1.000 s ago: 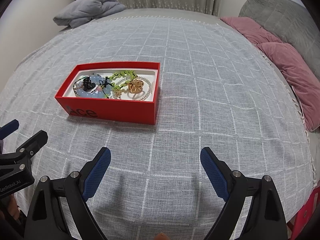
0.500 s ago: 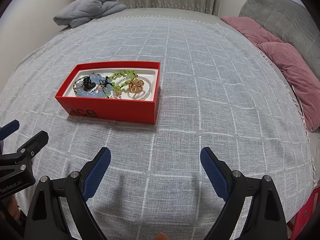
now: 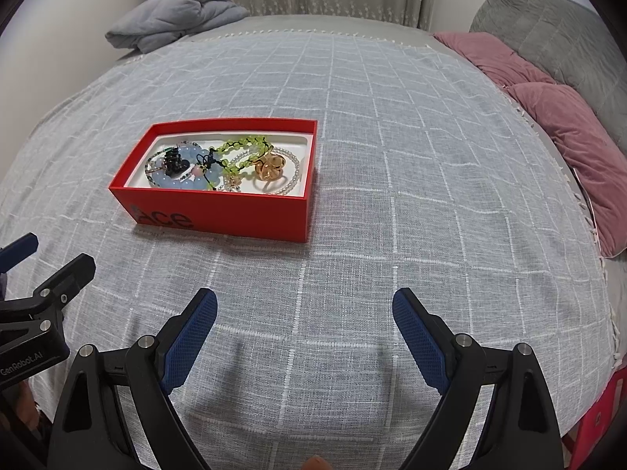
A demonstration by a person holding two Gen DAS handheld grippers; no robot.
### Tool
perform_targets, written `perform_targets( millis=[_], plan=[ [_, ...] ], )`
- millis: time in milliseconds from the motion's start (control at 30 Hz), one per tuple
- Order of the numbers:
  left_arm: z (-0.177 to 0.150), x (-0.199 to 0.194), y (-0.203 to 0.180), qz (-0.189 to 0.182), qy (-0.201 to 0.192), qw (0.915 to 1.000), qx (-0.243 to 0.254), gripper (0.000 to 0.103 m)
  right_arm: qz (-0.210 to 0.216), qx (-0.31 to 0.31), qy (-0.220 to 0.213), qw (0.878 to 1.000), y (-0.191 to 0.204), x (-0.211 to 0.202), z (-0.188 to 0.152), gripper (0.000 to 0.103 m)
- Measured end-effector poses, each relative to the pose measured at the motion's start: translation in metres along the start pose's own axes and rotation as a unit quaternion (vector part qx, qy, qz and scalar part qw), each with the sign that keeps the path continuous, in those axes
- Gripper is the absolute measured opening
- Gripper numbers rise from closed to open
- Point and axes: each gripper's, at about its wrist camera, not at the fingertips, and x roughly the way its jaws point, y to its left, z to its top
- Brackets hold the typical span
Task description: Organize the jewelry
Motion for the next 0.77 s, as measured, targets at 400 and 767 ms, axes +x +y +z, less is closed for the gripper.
perform_targets(
  millis=[400, 767],
  plan=[
    [-0.0008, 0.0011, 0.0021, 0.001, 0.003, 1.0, -0.004, 0.102, 0.0, 0.0, 0.0, 1.0, 0.0, 0.0004, 0.0001, 0.093],
    [-0.0047, 0.0062, -0.0008, 0.0, 0.007, 1.0, -0.003, 0.102, -0.001, -0.001, 0.002, 1.0, 0.0004, 0.0025, -0.001, 0.093]
  ],
)
